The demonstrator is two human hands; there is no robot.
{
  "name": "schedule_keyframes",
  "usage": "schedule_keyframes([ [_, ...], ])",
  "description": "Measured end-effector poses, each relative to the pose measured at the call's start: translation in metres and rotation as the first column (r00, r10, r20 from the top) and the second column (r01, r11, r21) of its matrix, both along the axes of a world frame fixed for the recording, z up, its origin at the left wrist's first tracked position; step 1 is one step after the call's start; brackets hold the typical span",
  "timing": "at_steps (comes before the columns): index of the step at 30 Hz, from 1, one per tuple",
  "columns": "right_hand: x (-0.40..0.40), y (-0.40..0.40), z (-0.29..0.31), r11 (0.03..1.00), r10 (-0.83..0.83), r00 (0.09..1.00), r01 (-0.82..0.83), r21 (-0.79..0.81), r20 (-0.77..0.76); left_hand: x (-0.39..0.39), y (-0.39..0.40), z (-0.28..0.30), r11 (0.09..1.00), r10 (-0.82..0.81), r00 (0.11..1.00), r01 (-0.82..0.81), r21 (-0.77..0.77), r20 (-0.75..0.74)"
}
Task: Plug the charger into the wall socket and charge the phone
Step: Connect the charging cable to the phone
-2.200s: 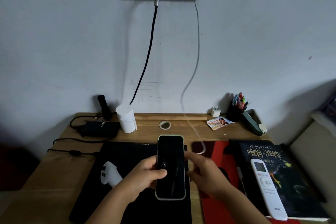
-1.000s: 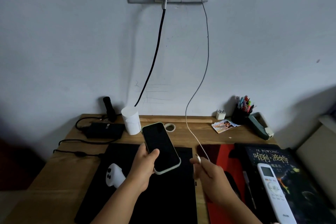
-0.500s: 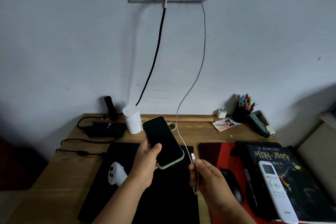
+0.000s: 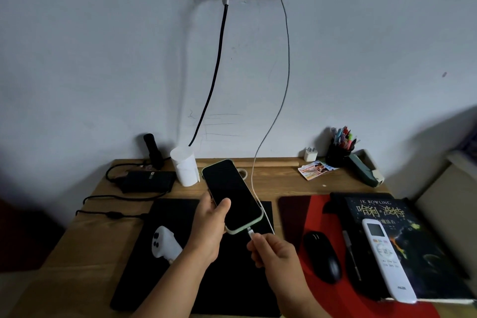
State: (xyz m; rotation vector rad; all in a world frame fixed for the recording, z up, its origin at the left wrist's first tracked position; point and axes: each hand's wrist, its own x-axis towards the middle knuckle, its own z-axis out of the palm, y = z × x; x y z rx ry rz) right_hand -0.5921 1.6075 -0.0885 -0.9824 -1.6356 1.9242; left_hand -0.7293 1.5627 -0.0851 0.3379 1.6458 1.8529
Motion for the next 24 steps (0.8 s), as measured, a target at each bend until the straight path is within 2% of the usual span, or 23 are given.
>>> schedule_keyframes([
  [24,0.000,-0.006,-0.004,0.990,-0.141,0.988,0.140,0.017,0.063,0.013,0.000,0.001,0.999,-0.037,0.999,0.037,-0.017,-0.004],
])
